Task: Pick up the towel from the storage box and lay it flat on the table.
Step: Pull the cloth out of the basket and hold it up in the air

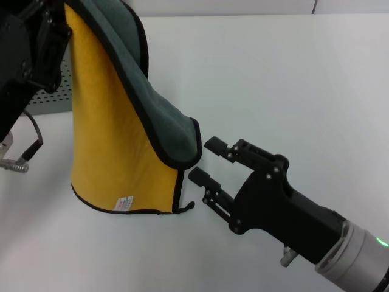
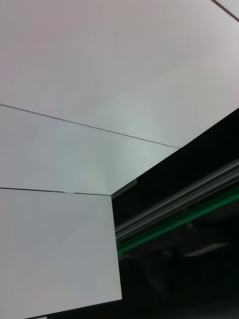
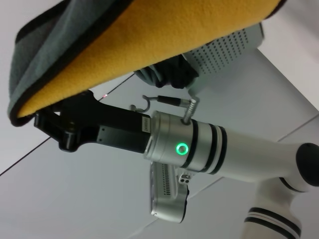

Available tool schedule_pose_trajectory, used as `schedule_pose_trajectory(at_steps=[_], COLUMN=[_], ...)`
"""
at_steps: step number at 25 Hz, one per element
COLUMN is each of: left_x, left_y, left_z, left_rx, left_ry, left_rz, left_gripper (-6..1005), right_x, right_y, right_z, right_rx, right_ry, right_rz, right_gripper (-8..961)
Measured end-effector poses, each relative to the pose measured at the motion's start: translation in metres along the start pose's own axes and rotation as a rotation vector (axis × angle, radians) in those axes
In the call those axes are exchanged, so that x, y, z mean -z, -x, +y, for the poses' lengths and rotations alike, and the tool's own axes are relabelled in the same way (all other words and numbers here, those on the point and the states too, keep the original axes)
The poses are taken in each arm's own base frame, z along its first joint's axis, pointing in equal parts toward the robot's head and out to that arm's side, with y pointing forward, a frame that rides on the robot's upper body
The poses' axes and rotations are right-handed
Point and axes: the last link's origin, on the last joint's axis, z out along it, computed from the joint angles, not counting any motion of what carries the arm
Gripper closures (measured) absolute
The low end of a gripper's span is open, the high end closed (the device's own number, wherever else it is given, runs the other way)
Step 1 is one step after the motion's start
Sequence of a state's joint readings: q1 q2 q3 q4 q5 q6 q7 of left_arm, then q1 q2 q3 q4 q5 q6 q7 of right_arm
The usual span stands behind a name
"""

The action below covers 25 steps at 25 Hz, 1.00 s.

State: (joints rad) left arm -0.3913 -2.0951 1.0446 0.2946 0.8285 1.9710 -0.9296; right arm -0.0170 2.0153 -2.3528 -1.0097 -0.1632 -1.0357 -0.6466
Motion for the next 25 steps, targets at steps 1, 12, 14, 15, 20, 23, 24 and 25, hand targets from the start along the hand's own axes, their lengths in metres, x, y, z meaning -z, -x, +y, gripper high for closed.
schedule_pose_trajectory(at_steps=[1,12,14,15,20,23,24,25], left_x=[0.000,-0.002,-0.002,-0.002,-0.004,-0.004,-0.005,-0.005], left_y=[0.000,0.000,0.000,0.000,0.001,0.001,0.001,0.001], left_z=[0.000,0.000,0.000,0.000,0.000,0.001,0.001,0.001], left_rx=[0.001,-0.001,0.000,0.000,0.007,0.017,0.021,0.024], left_ry=[-0.001,0.004,0.004,0.005,0.015,0.019,0.019,0.020], left_rz=[0.000,0.001,0.001,0.001,0.004,0.005,0.004,0.004], left_gripper=[976,975,975,975,975,975,975,975], right_x=[-0.001,-0.006,-0.007,-0.008,-0.010,-0.012,-0.012,-0.013], right_y=[0.000,-0.009,-0.011,-0.011,-0.013,-0.012,-0.012,-0.011], right_z=[0.001,0.006,0.005,0.004,0.002,0.000,-0.001,-0.002], right_rx=[-0.005,-0.025,-0.027,-0.026,-0.019,-0.019,-0.019,-0.020], right_ry=[0.005,0.039,0.035,0.035,0.030,0.017,0.012,0.004], right_rz=[-0.001,0.016,0.020,0.021,0.021,0.012,0.010,0.008], right_gripper=[499,500,501,501,501,502,502,502])
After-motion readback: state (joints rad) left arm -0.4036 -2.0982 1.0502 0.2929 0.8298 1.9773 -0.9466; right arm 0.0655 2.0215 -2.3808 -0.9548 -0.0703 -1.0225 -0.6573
